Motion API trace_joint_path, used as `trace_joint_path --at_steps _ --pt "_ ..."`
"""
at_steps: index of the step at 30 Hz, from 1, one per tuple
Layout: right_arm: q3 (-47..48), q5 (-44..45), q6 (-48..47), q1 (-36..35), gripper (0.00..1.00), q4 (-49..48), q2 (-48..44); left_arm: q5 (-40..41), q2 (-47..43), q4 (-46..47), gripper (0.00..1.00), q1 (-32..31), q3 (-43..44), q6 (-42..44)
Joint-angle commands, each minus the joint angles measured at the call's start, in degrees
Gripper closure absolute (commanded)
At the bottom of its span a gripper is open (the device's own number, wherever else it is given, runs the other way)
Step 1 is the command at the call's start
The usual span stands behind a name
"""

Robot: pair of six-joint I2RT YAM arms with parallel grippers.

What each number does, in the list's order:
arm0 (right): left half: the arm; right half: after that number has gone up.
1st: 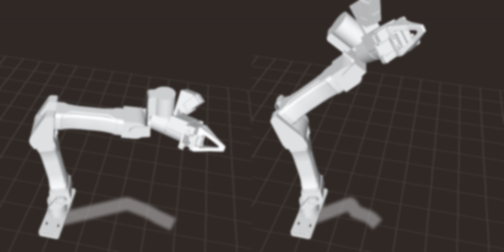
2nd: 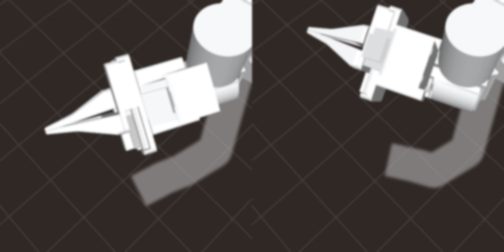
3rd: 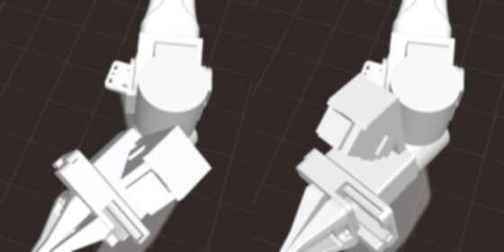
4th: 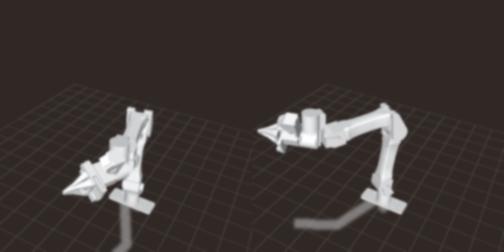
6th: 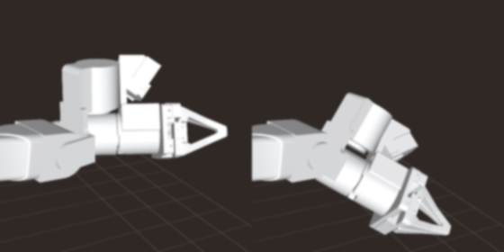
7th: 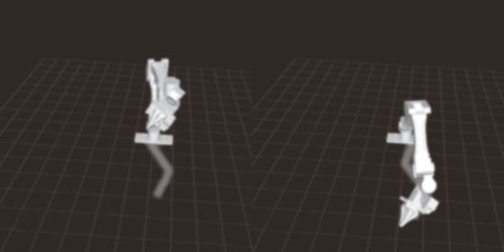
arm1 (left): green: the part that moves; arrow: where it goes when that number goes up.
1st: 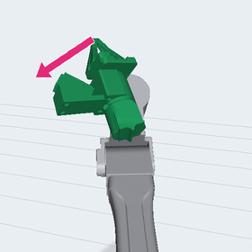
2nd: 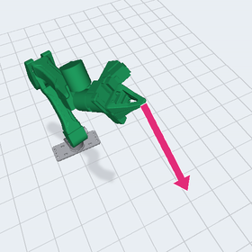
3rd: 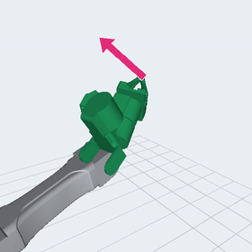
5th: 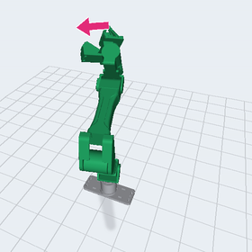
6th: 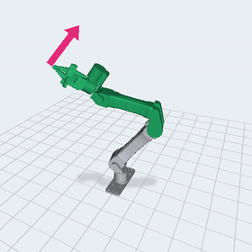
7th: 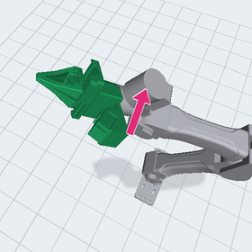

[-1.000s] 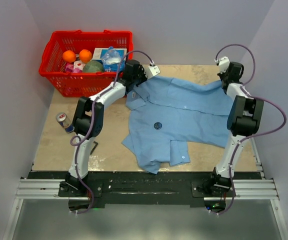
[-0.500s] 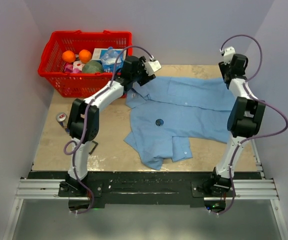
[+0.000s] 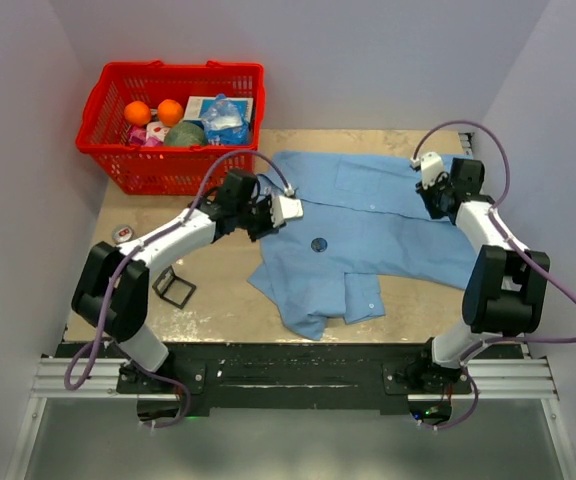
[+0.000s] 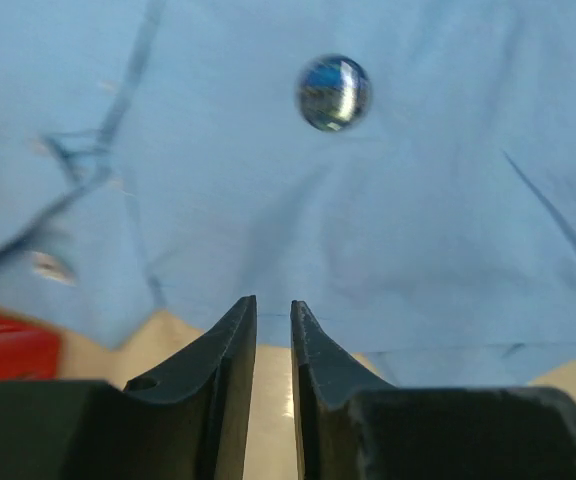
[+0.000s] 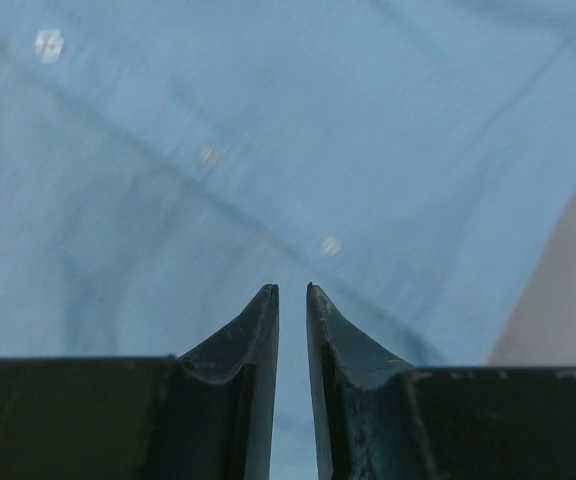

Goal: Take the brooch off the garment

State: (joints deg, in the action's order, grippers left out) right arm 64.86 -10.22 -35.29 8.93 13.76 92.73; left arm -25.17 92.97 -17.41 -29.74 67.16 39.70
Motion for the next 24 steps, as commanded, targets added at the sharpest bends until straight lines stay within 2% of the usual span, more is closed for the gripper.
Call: trace_joint_path --at_steps 1,4,6,10,15,20,24 --pt "-0.2 -3.3 0.6 -0.7 0.8 9.1 -4.6 -4.4 2.6 -1.0 0.76 -1.2 -4.1 2.1" --pt "3.6 -3.3 6.2 -1.4 0.8 13.7 -2.3 -4.9 5.6 0.9 0.78 -1.9 -5.3 1.9" --pt "3.1 -3.3 8.6 -1.3 0.8 13.1 -1.2 -4.5 8.4 1.1 0.79 -2.3 -4.7 0.9" --pt "-0.2 -0.8 4.9 -1.4 0.8 12.2 3.0 -4.6 10.0 -0.5 0.8 -2.8 -5.4 -0.2" --pt "1.4 3.2 2.1 -1.4 0.85 10.3 10.4 -4.3 7.8 -1.7 0.81 -4.9 -10.5 -1.6" --pt "8.2 2.1 4.3 -1.5 0.85 8.8 17.6 -1.9 4.2 -2.0 0.81 -7.6 -14.4 -5.5" --pt "17.2 1.9 4.9 -1.6 0.86 8.7 25.2 0.6 3.4 -4.6 0.81 -8.1 -14.3 -5.7"
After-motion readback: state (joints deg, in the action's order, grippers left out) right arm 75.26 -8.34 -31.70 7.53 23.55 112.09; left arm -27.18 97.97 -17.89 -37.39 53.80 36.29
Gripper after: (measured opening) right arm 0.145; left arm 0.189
